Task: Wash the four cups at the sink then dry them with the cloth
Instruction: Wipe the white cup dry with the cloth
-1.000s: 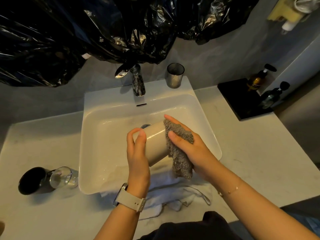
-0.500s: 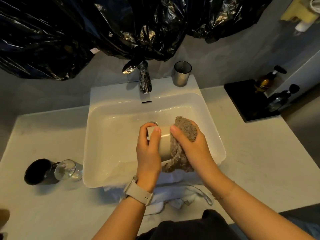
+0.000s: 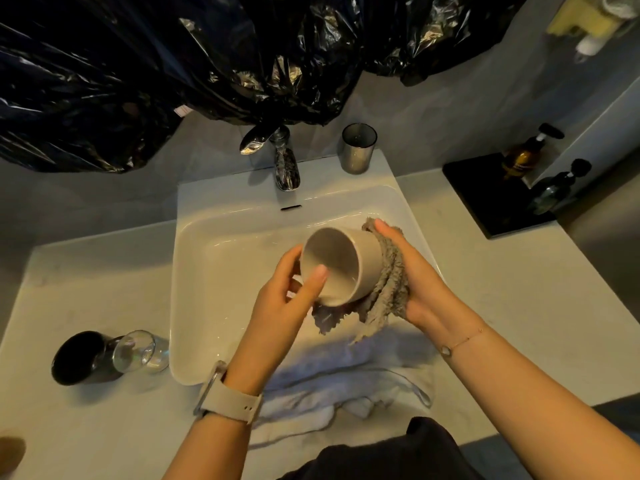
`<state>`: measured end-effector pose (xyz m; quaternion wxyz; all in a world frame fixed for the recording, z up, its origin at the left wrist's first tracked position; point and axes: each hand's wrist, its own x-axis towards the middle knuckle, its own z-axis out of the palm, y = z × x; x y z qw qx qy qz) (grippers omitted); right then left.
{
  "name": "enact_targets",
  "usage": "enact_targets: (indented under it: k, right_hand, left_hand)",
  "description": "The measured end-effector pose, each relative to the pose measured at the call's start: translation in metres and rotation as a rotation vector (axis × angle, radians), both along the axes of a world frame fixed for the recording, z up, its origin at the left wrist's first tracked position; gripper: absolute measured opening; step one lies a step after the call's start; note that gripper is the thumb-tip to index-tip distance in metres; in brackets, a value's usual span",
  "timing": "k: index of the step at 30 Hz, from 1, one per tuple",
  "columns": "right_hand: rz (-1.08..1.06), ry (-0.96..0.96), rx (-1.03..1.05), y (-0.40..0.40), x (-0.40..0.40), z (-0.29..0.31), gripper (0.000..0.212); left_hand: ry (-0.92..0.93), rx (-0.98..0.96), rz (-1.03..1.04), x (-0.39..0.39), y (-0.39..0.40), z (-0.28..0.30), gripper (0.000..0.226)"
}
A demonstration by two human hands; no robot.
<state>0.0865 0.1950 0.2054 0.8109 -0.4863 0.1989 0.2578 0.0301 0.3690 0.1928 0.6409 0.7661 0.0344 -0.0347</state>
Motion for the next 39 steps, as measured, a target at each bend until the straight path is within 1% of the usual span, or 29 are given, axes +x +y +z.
enact_targets:
  k: [1,3,4,6,8,9,10,12,14,15,16,17,19,20,21,22,25,26,27,28,30,31,33,34,35,36,38,39]
  right_hand:
    - [-0.008,0.050,0.024,0.003,0.003,0.001,0.033]
    - [-0.034,0.139,0.050,0.014,0.005,0.002,0.034]
    - [-0.042,0.153,0.045,0.018,0.004,0.000,0.029]
    - [-0.037,0.150,0.084,0.021,0.002,-0.010,0.027]
    - [-0.065,0.135,0.092,0.023,-0.004,-0.009,0.040]
    - [-0.056,0.124,0.138,0.023,-0.006,-0.009,0.049]
    - [-0.037,0.109,0.162,0.026,-0.005,-0.009,0.052]
    - [-0.023,0.060,0.108,0.029,-0.002,-0.015,0.048]
    - [-0.089,-0.026,0.064,0.028,-0.002,-0.017,0.052]
    - [-0.104,-0.046,0.031,0.028,-0.003,-0.019,0.047]
    - [-0.145,-0.071,-0.018,0.027,-0.004,-0.020,0.036]
    - [-0.183,-0.096,-0.068,0.027,-0.005,-0.019,0.034]
    - [-0.243,-0.162,-0.156,0.027,-0.008,-0.019,0.046]
    - [-0.264,-0.199,-0.201,0.027,-0.009,-0.019,0.046]
    - [-0.266,-0.231,-0.247,0.028,-0.012,-0.016,0.043]
    - [-0.257,-0.262,-0.289,0.030,-0.014,-0.013,0.040]
    - [-0.235,-0.319,-0.362,0.030,-0.011,-0.012,0.042]
    - [-0.214,-0.293,-0.346,0.027,-0.005,-0.013,0.039]
    - [-0.180,-0.247,-0.285,0.023,0.002,-0.011,0.037]
    - [-0.127,-0.188,-0.203,0.019,0.010,-0.006,0.035]
    - [0.020,-0.103,-0.090,0.013,0.024,0.007,0.030]
    - [0.082,-0.100,-0.073,0.011,0.029,0.011,0.028]
    - [0.138,-0.124,-0.133,0.008,0.035,0.012,0.023]
    - [0.121,-0.125,-0.146,0.009,0.034,0.012,0.023]
    - [0.085,-0.099,-0.102,0.010,0.030,0.011,0.028]
    - [0.035,-0.054,-0.033,0.014,0.023,0.006,0.039]
    - [-0.110,0.021,0.052,0.025,0.004,-0.001,0.055]
    - [-0.216,0.027,0.054,0.032,-0.007,-0.006,0.056]
  left_hand:
    - [-0.012,0.077,-0.040,0.001,0.007,-0.003,0.046]
    - [-0.035,0.143,-0.063,-0.001,0.012,-0.011,0.048]
    - [-0.046,0.141,-0.040,-0.002,0.010,-0.014,0.048]
    - [-0.076,0.081,0.057,0.001,0.003,-0.016,0.039]
    - [-0.089,0.025,0.146,0.006,0.002,-0.018,0.038]
    - [-0.086,-0.011,0.150,0.007,0.003,-0.019,0.040]
    - [-0.077,-0.056,0.132,0.008,0.004,-0.019,0.041]
    - [-0.060,-0.160,0.068,0.008,0.005,-0.018,0.036]
    - [-0.043,-0.251,0.049,0.009,0.004,-0.014,0.027]
    - [-0.035,-0.308,0.063,0.010,0.004,-0.013,0.027]
    - [-0.018,-0.386,0.089,0.011,0.004,-0.013,0.029]
    - [0.013,-0.478,0.121,0.013,0.004,-0.011,0.030]
    - [0.072,-0.617,0.174,0.017,0.005,-0.008,0.032]
    - [0.082,-0.623,0.186,0.018,0.006,-0.008,0.034]
    - [0.075,-0.575,0.184,0.019,0.007,-0.008,0.036]
    - [0.054,-0.499,0.165,0.019,0.008,-0.009,0.037]
    - [-0.044,-0.271,0.035,0.015,0.009,-0.008,0.031]
    - [-0.071,-0.216,-0.004,0.014,0.010,-0.008,0.026]
    - [-0.090,-0.179,-0.036,0.012,0.010,-0.006,0.024]
    - [-0.100,-0.173,-0.059,0.011,0.008,-0.004,0.023]
    - [-0.095,-0.237,-0.098,0.006,0.004,-0.005,0.022]
    - [-0.079,-0.282,-0.106,0.003,0.001,-0.006,0.021]
    - [-0.024,-0.366,-0.075,-0.001,-0.004,-0.009,0.022]
    - [0.010,-0.406,-0.044,-0.001,-0.005,-0.010,0.022]
    - [0.040,-0.439,-0.010,0.001,-0.005,-0.009,0.024]
    - [0.060,-0.461,0.024,0.004,-0.004,-0.008,0.027]
    - [0.073,-0.443,0.075,0.010,0.001,-0.007,0.034]
    - [0.064,-0.402,0.089,0.014,0.003,-0.006,0.033]
